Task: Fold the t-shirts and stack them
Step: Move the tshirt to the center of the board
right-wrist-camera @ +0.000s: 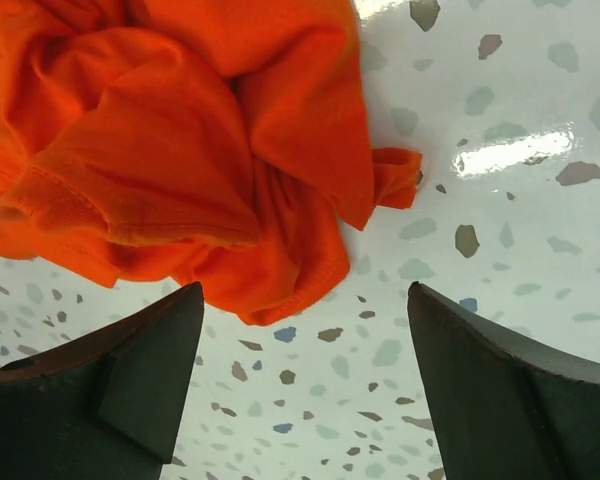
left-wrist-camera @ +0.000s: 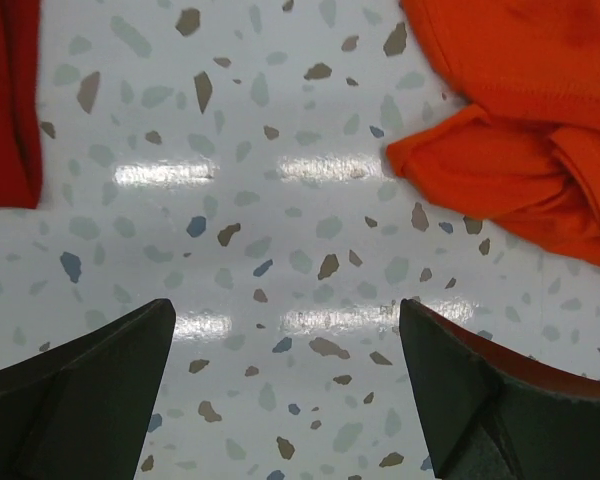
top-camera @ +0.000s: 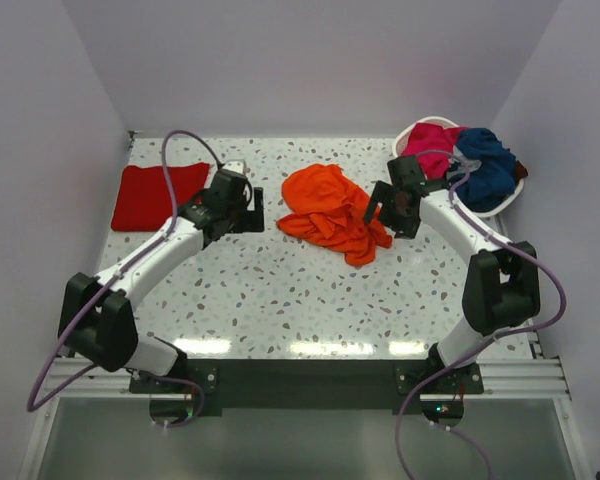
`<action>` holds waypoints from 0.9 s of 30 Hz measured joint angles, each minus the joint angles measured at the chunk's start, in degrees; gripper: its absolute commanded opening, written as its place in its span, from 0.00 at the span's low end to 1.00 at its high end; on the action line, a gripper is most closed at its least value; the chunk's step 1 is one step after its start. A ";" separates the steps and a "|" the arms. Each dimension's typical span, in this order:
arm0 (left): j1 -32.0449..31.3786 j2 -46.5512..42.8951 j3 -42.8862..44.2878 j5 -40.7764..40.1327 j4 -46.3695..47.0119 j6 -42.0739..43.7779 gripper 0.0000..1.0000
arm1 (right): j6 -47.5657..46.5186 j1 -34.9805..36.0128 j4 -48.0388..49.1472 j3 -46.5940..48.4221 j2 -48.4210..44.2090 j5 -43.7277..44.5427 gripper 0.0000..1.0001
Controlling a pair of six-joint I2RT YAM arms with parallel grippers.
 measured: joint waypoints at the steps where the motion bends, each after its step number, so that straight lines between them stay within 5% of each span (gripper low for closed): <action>1: -0.66 1.55 0.00 0.31 0.13 -0.02 0.99 | -0.79 -0.09 -0.81 -0.42 -0.02 0.50 0.86; 9: -1.46 8.76 2.19 4.52 1.75 -1.33 0.99 | -5.92 0.50 3.82 0.35 0.17 -4.39 0.75; 27: -1.44 3.08 -3.41 4.94 2.27 -5.70 1.00 | -11.13 11.02 6.25 11.76 13.49 -9.07 0.52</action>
